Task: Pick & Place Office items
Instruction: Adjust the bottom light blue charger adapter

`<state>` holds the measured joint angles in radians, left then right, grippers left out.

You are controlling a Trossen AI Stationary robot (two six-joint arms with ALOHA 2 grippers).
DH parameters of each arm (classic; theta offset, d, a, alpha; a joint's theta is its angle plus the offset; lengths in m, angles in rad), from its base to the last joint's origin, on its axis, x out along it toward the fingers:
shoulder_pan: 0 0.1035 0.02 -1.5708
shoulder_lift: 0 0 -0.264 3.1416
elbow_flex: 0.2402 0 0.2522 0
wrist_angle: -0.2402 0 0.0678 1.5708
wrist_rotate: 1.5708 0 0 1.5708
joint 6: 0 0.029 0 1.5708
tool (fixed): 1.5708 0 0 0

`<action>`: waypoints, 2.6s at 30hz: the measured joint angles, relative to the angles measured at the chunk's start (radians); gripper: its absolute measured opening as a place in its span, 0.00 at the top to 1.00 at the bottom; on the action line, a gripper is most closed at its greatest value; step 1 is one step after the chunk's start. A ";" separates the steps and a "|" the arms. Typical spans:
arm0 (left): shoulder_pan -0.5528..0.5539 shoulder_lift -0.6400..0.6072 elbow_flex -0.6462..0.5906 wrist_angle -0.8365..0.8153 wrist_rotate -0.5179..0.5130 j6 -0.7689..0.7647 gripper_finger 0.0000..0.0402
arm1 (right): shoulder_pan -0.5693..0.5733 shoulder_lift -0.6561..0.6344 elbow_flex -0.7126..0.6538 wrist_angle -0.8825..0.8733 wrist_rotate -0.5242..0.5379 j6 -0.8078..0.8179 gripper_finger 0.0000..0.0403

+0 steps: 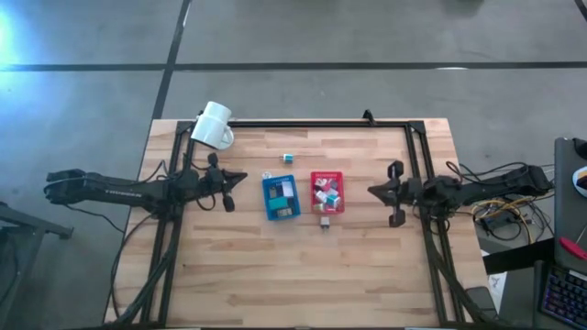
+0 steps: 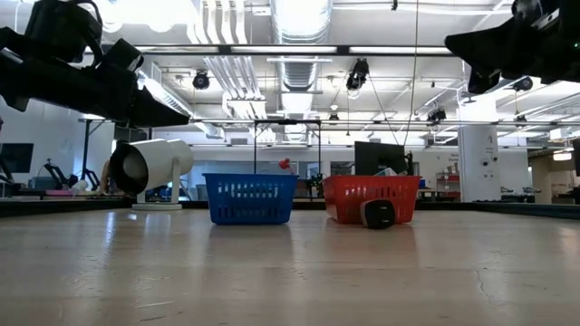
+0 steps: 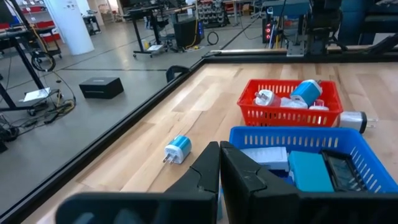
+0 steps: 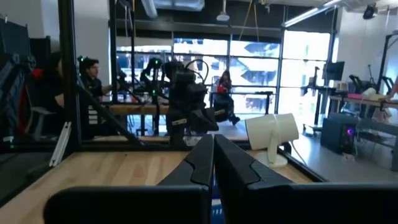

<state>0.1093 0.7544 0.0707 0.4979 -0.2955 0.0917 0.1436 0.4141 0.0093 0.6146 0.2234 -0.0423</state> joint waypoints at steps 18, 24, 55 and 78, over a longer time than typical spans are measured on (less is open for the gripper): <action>0.001 0.008 0.008 -0.041 -0.146 -0.164 0.98 | 0.000 0.000 0.000 -0.002 -0.050 0.010 0.98; 0.001 0.132 0.068 -0.083 -0.149 -0.146 0.99 | 0.000 -0.001 0.000 0.021 -0.045 0.009 0.98; -0.011 0.818 0.413 -0.114 -0.265 0.047 0.99 | 0.000 0.000 0.000 -0.003 -0.042 0.021 0.98; -0.059 0.773 0.411 -0.161 -0.236 0.090 0.99 | 0.000 0.000 0.000 -0.003 -0.041 0.024 0.98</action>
<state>0.0502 1.5276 0.4812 0.3369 -0.5319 0.1821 0.1435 0.4137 0.0093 0.6113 0.1822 -0.0181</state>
